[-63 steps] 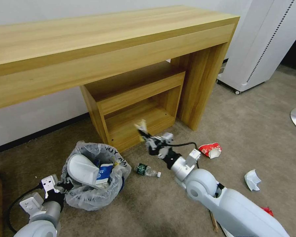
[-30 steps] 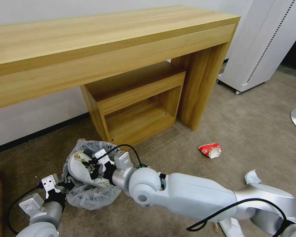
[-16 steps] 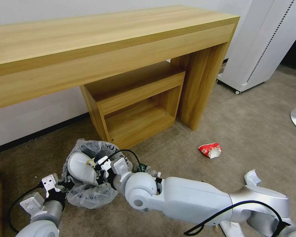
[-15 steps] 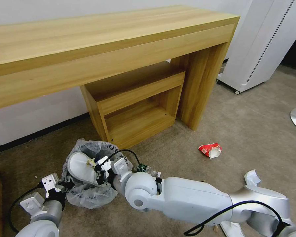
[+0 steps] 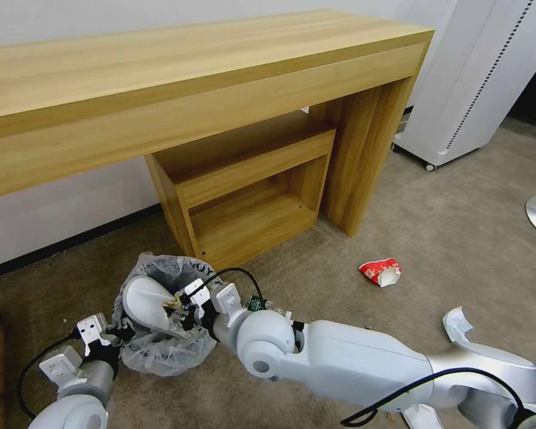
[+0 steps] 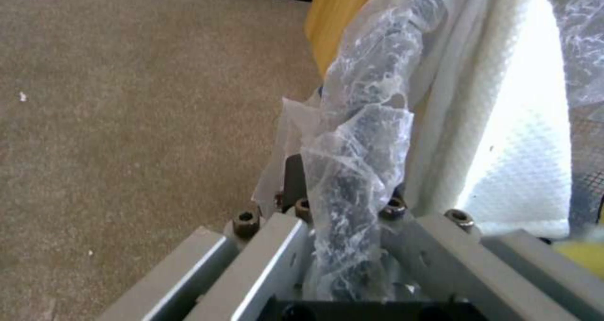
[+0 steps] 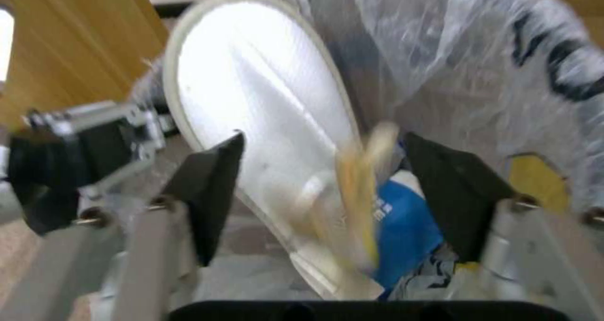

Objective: Pick up the trash bin and place the garbage on the floor into it.

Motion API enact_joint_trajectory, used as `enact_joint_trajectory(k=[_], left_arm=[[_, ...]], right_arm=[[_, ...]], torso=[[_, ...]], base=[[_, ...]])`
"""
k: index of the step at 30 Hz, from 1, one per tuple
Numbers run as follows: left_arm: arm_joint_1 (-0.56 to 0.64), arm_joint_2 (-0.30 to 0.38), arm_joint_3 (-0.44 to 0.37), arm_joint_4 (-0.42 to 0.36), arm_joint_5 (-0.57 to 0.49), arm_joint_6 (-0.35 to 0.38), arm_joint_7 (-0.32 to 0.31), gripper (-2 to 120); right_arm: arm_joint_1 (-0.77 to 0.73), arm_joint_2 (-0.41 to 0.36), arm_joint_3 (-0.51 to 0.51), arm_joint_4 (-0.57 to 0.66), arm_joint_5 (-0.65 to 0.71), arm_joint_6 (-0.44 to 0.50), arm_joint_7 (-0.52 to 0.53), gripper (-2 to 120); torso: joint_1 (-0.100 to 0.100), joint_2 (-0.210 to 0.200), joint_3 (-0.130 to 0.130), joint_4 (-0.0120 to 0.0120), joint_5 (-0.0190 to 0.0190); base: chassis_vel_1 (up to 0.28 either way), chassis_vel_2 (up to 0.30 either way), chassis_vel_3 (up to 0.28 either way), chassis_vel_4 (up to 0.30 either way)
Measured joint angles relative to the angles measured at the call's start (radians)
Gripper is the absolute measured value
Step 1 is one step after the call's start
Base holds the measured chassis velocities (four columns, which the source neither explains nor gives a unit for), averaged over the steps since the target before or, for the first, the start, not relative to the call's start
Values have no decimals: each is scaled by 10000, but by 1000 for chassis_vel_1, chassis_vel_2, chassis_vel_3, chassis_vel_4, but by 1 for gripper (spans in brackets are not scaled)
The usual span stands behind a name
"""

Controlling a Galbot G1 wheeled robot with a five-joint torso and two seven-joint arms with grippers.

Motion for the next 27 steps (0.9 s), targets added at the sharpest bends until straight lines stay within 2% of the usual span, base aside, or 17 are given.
enact_joint_trajectory(k=[6, 19, 23, 25, 26, 27], left_arm=[[-4, -12, -2, 8, 8, 20, -12, 1], [193, -82, -35, -170, 122, 31, -11, 1], [265, -102, -65, -297, 133, 39, -10, 1], [267, -103, -66, -303, 134, 39, -10, 1], [277, -104, -73, -326, 133, 39, -8, 1], [277, -104, -73, -326, 133, 39, -8, 1]], right_arm=[[-251, -312, 413, 341, -159, 467, -459, 96], [-901, -659, 1777, 810, -920, 2406, -2114, 100], [-1282, -1247, 3113, 1112, -1100, 3193, -2888, 100], [-1345, -1333, 3287, 1191, -1114, 3241, -2954, 100], [-1536, -1624, 3886, 1433, -1149, 3344, -3194, 100], [-1536, -1624, 3886, 1433, -1149, 3344, -3194, 100]], torso=[[0, 0, 0, 0, 0], [0, 0, 0, 1, 0], [0, 0, 0, 0, 1], [0, 0, 0, 0, 1], [0, 0, -1, -1, 1], [0, 0, -1, -1, 1]], base=[[0, 0, 0, 0], [0, 0, 0, 0], [0, 0, 0, 0], [0, 0, 0, 0], [0, 0, 0, 0], [0, 0, 0, 0]])
